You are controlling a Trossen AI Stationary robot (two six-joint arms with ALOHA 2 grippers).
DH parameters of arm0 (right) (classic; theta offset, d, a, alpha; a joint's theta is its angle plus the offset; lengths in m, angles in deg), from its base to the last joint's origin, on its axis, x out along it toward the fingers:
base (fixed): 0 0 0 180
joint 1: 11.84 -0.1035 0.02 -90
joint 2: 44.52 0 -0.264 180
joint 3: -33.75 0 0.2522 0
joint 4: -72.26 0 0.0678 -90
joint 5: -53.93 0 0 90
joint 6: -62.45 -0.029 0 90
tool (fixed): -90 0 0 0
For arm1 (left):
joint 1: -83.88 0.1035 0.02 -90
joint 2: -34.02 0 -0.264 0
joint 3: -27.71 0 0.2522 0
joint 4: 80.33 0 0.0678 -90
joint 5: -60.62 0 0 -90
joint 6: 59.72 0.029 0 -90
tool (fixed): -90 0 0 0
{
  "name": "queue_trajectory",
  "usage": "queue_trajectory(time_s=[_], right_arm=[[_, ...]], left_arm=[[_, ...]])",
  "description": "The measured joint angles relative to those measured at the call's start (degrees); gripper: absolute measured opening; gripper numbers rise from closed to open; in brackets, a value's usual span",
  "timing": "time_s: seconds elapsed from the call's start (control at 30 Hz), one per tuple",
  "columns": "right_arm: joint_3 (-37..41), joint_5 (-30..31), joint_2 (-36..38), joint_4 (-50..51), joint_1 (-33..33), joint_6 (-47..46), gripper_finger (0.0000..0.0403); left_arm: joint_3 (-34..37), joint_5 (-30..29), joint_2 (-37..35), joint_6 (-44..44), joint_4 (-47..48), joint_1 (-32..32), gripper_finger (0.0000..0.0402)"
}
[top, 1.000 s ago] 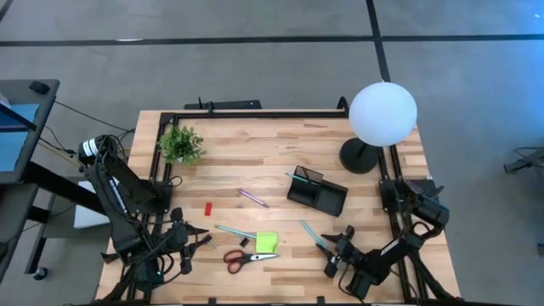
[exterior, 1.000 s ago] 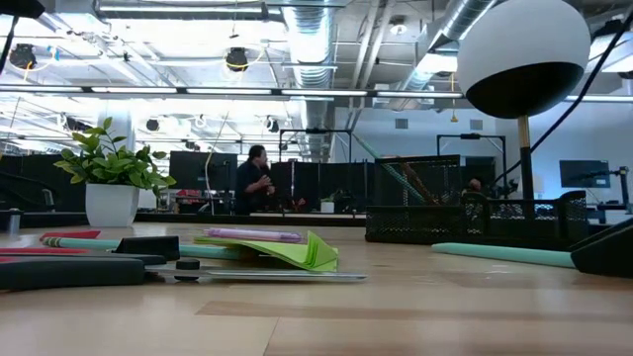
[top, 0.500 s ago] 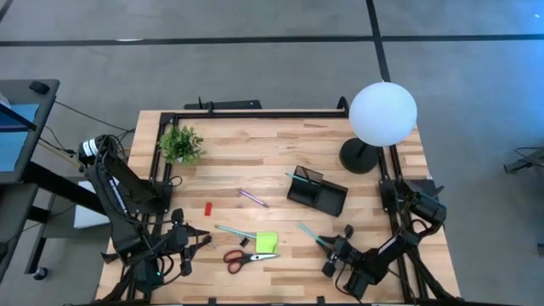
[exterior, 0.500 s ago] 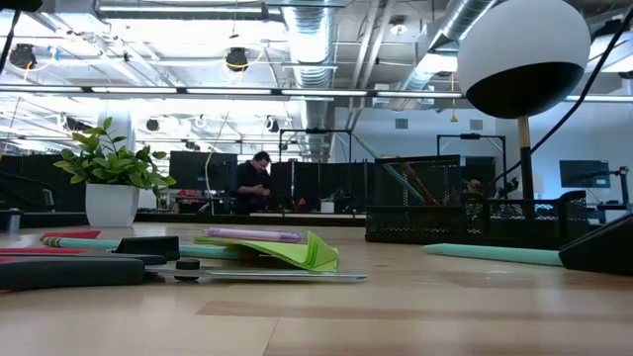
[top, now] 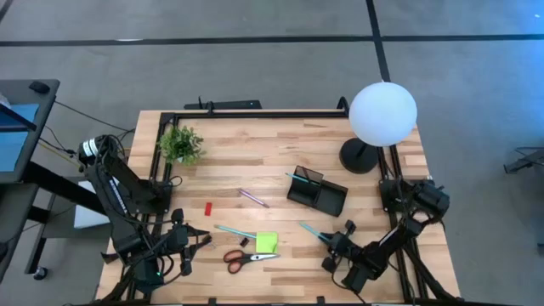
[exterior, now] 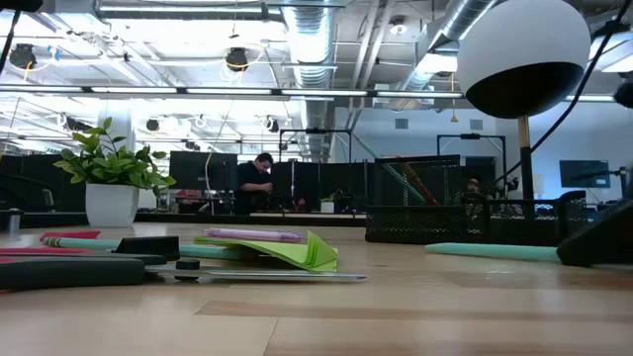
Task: Pick and place office supplies into organizer
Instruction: Put the blue pen into the desk organizer
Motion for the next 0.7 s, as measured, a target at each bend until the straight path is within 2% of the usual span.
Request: queue_trajectory(time_s=[0.3, 0.53, 0.7], right_arm=[[-0.5, 0.7, 14.9, 0.4, 8.7, 16.3, 0.003], [-5.1, 0.1, 26.6, 0.8, 15.8, 33.5, 0.0022], [-9.6, -4.3, 32.8, 9.8, 21.0, 37.7, 0.0023]], left_arm=[[0.0, 0.0, 0.0, 0.0, 0.0, 0.0, 0.0114], [0.0, 0.1, 0.0, 0.0, 0.1, 0.0, 0.0114], [0.0, 1.6, 0.0, 0.8, 0.1, 0.0, 0.0114]])
